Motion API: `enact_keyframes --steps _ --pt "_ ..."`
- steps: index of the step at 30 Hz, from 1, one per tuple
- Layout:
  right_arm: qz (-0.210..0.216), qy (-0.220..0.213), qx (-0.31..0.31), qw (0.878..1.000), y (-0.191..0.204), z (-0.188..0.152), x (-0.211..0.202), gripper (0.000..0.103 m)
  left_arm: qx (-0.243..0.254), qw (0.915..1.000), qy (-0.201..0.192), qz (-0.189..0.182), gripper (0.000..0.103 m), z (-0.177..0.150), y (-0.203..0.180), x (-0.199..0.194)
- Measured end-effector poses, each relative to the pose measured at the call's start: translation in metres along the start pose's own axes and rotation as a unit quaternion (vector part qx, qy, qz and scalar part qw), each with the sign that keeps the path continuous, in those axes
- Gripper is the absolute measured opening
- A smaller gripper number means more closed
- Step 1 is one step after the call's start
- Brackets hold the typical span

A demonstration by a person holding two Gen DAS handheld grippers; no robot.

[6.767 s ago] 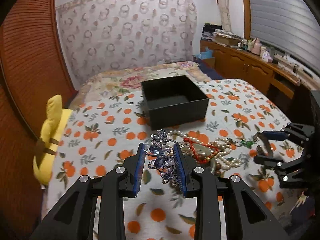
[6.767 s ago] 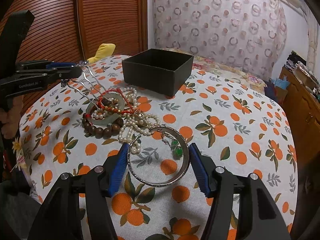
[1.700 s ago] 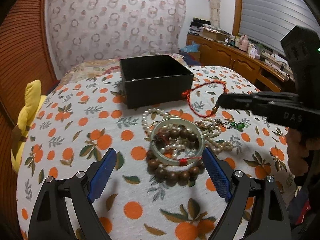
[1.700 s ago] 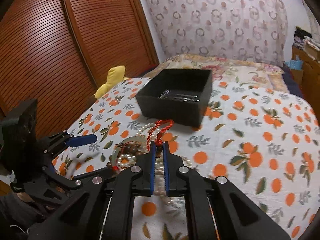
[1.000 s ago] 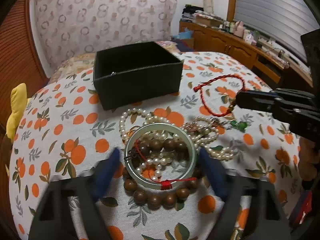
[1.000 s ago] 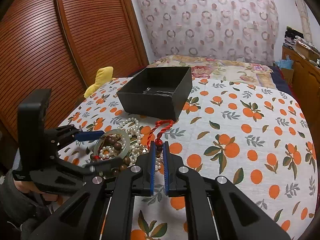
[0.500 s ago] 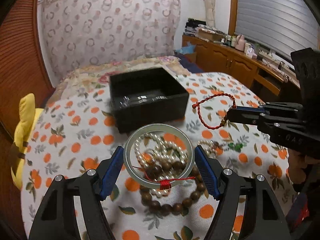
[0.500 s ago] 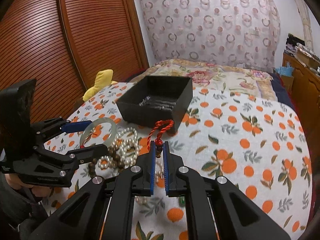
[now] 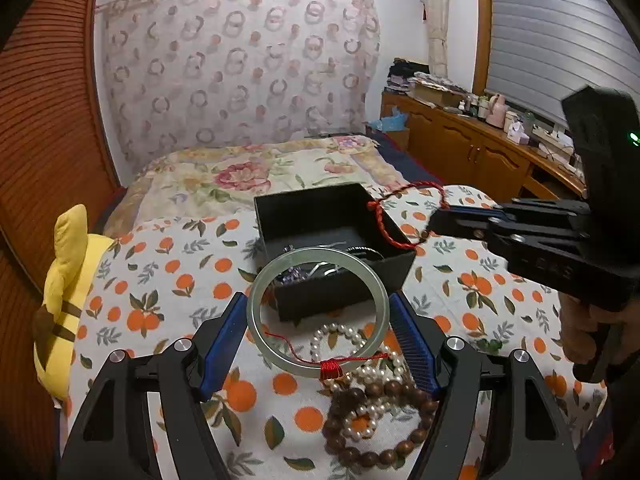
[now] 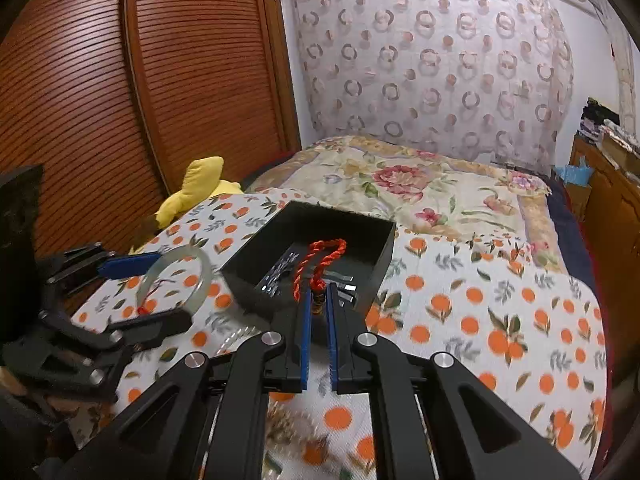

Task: Organize jewelry
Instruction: 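Drop the red bracelet into the box with the right tool while the left tool carries the jade bangle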

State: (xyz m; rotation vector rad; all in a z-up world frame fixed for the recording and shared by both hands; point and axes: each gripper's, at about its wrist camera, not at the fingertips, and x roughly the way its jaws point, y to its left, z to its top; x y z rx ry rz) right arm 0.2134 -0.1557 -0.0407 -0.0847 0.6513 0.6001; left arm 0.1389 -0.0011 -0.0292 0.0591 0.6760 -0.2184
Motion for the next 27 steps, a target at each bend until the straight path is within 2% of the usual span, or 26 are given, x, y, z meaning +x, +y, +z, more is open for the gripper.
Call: enact_keyframes --steps 9,15,17,19,22,27 --pt "0.006 0.019 0.002 1.000 -0.010 0.028 0.047 0.008 -0.005 1.0000 -0.002 0.008 0.069 0.012 0.008 0.011" --pt "0.002 0.052 0.027 0.998 -0.028 0.032 0.077 0.009 -0.009 0.9999 -0.001 0.014 0.069 0.025 0.015 0.021" --pt "0.007 0.055 0.023 0.998 -0.029 0.032 0.080 0.010 -0.013 0.9998 -0.002 0.014 0.069 0.030 0.017 0.024" --pt "0.007 0.052 0.027 0.998 -0.033 0.031 0.077 0.026 -0.014 0.9998 -0.002 0.012 0.069 0.034 0.017 0.028" --pt "0.017 0.045 0.033 0.998 -0.036 0.031 0.071 0.028 -0.011 0.9998 0.001 0.014 0.069 0.040 0.015 0.035" --pt "0.009 0.036 0.038 0.999 -0.042 0.028 0.058 0.028 -0.009 0.9999 0.004 0.014 0.069 0.047 0.010 0.046"
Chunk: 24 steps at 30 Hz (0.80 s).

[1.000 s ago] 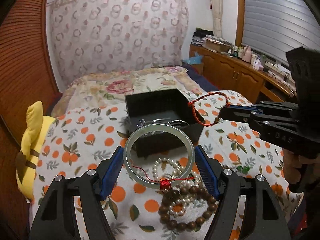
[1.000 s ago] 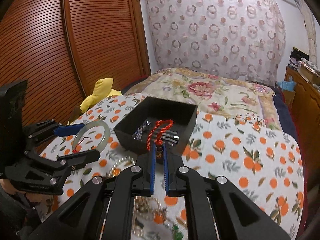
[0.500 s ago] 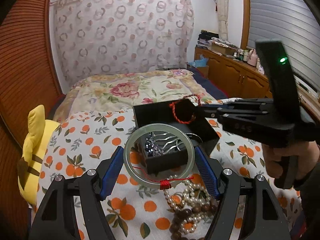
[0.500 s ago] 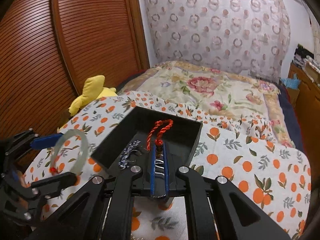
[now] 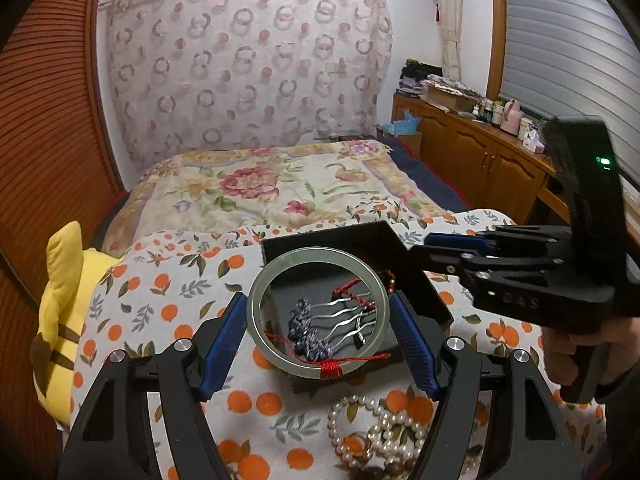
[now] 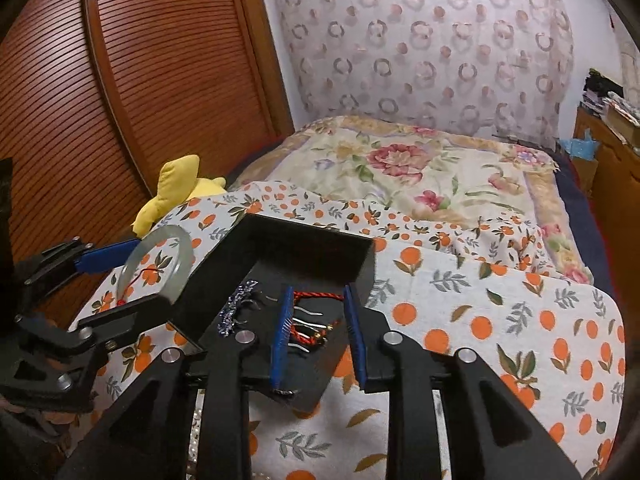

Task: Organize jewelry
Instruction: 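Drop the red bracelet into the box with the right tool while the left tool carries the jade bangle, then lower the jade bangle into the black box and open the left tool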

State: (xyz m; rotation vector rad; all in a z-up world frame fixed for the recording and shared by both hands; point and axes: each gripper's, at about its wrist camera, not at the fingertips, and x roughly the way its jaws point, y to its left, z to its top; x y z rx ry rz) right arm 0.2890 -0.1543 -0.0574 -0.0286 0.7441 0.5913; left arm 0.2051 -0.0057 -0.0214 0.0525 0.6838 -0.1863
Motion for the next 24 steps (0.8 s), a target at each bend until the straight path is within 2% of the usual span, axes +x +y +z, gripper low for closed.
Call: enact_keyframes --steps 14,24 --pt "-0.016 -0.009 0.002 1.000 -0.018 -0.031 -0.041 0.028 0.017 0.9988 0.042 0.017 0.069 0.009 -0.017 0.059" --pt "-0.027 -0.003 0.002 1.000 -0.030 -0.050 -0.049 0.028 0.040 0.9968 0.061 0.031 0.069 0.007 -0.031 0.075"
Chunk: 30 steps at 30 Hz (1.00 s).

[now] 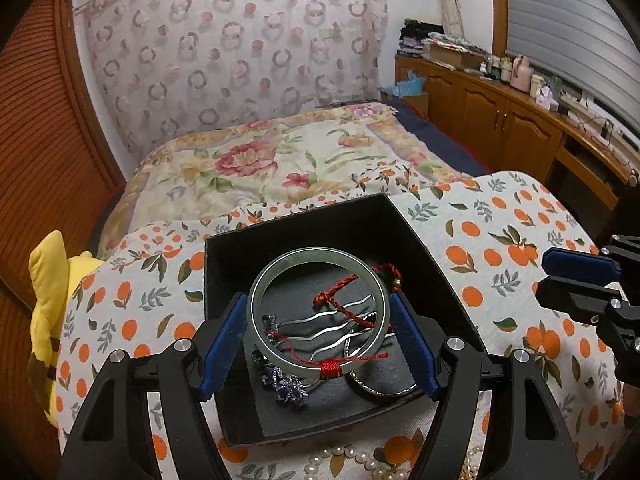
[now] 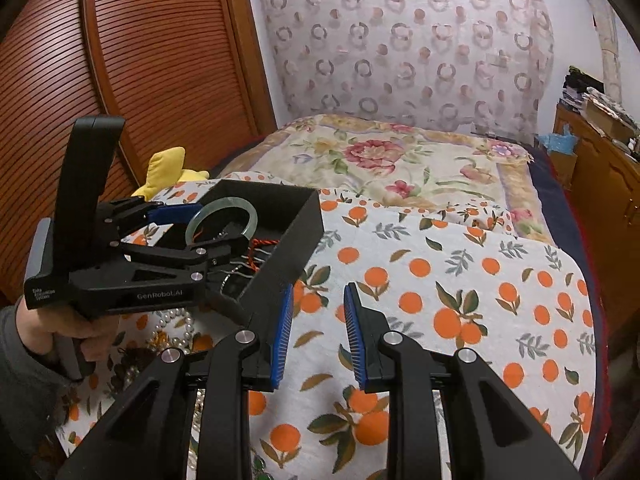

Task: Organize jewelry
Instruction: 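Lower the jade bangle into the black box and open the left tool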

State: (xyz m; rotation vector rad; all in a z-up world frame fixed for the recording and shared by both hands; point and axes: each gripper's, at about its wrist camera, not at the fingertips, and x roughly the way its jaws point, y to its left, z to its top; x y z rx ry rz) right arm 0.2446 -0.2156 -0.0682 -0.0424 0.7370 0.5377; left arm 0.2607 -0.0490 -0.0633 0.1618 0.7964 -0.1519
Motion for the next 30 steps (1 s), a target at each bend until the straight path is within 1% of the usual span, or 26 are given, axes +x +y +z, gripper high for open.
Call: enact_keyframes --steps 8,10,12,18,24,25,27,30 --pt "0.000 -0.001 -0.005 1.000 0.003 -0.007 -0.005 0.028 0.004 1.0000 0.007 -0.003 0.069 -0.002 -0.003 0.001" --pt "-0.001 -0.002 -0.009 1.000 0.006 -0.009 -0.006 0.028 0.007 1.0000 0.002 -0.003 0.073 -0.004 -0.003 -0.003" --pt "0.000 -0.002 -0.010 1.000 0.007 -0.009 -0.007 0.028 0.010 0.9999 -0.006 -0.002 0.075 -0.004 -0.004 -0.009" --pt "0.001 -0.006 -0.021 1.000 0.019 -0.019 -0.016 0.028 0.018 0.9994 -0.028 -0.003 0.075 -0.008 -0.005 -0.034" --pt "0.005 -0.009 -0.037 0.999 0.037 -0.041 -0.032 0.029 0.020 0.9989 -0.040 -0.011 0.076 -0.033 0.004 -0.065" --pt "0.005 -0.009 -0.040 0.999 0.040 -0.045 -0.034 0.031 0.020 0.9990 -0.039 -0.010 0.076 -0.039 0.006 -0.070" --pt "0.007 -0.008 -0.044 0.999 0.045 -0.054 -0.038 0.034 0.018 0.9990 -0.039 -0.010 0.077 -0.050 0.011 -0.076" --pt "-0.011 -0.010 -0.049 0.999 0.047 -0.063 -0.043 0.034 0.010 0.9994 -0.032 -0.012 0.079 -0.069 0.022 -0.084"
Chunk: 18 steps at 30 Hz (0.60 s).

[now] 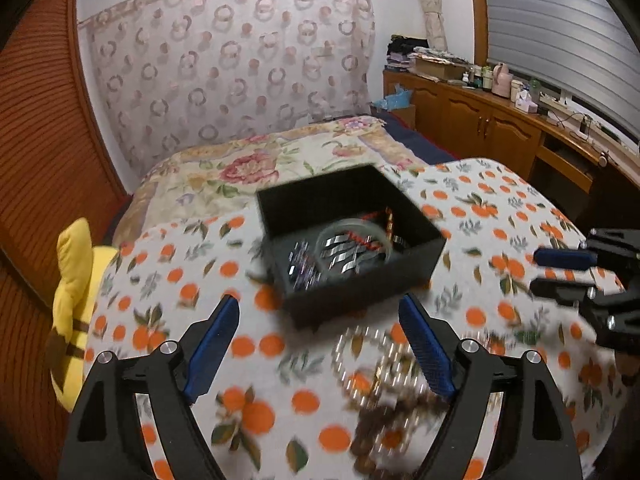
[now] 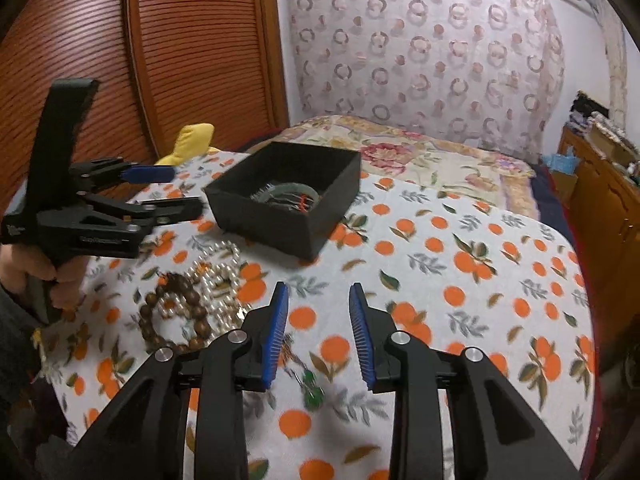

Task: Organize jewelry
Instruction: 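Lower the jade bangle into the black box and open the left tool, then grasp the green stone pendant with the right tool while the left tool moves to the wooden bead bracelet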

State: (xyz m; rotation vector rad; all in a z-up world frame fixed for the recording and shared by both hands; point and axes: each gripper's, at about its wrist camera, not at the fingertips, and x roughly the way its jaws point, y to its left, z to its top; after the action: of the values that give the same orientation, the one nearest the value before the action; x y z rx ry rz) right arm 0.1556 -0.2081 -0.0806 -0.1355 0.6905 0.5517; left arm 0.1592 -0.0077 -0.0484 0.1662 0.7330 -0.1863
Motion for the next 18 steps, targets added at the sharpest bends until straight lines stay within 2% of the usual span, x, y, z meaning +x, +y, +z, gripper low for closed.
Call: enact_keyframes --steps 9,18 --pt "-0.007 0.035 -0.007 0.999 -0.003 -0.031 -0.008 0.034 -0.014 0.9995 0.026 -0.008 0.080 -0.048 0.012 -0.013" --pt "0.004 0.066 -0.024 0.998 0.004 -0.041 0.005 0.034 -0.008 0.9980 0.056 -0.027 0.084 -0.076 0.006 -0.009"
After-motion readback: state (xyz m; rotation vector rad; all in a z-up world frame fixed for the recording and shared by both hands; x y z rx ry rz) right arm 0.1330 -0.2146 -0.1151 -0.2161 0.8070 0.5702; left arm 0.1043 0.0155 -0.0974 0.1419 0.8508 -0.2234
